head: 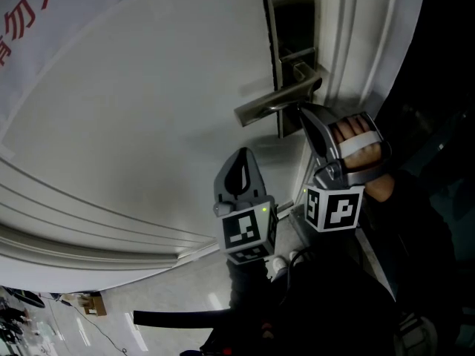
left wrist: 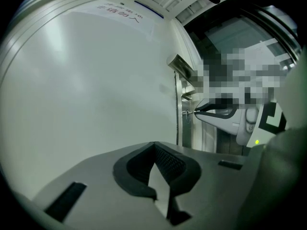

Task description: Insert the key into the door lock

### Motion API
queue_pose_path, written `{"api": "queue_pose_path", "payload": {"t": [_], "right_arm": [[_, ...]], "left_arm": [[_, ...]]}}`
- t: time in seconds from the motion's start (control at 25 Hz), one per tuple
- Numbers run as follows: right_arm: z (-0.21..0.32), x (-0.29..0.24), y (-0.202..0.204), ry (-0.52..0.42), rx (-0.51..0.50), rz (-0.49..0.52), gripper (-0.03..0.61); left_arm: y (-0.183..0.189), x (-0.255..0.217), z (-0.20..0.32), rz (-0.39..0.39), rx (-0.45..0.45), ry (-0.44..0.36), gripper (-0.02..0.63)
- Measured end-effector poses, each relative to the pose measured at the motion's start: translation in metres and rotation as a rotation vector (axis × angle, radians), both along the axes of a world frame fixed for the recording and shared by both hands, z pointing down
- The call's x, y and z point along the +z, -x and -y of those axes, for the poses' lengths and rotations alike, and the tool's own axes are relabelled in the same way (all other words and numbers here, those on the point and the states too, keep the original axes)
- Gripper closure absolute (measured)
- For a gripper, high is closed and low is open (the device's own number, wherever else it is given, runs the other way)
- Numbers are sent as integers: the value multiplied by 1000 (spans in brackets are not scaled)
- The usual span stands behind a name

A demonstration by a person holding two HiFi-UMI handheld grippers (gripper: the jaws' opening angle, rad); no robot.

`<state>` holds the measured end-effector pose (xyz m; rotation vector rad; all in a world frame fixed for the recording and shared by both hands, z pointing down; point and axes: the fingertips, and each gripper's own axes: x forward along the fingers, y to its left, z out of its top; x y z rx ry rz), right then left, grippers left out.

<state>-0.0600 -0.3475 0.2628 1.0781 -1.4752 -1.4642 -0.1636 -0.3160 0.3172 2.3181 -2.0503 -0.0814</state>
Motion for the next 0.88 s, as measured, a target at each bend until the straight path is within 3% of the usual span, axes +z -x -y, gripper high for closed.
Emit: {"api": "queue_pose_path", "payload": {"t": [0.88], "right_arm": [[1,0,0,0,-10,1,566]], "left_arm": [[-4,-1,3,-4,10,6,612]]}}
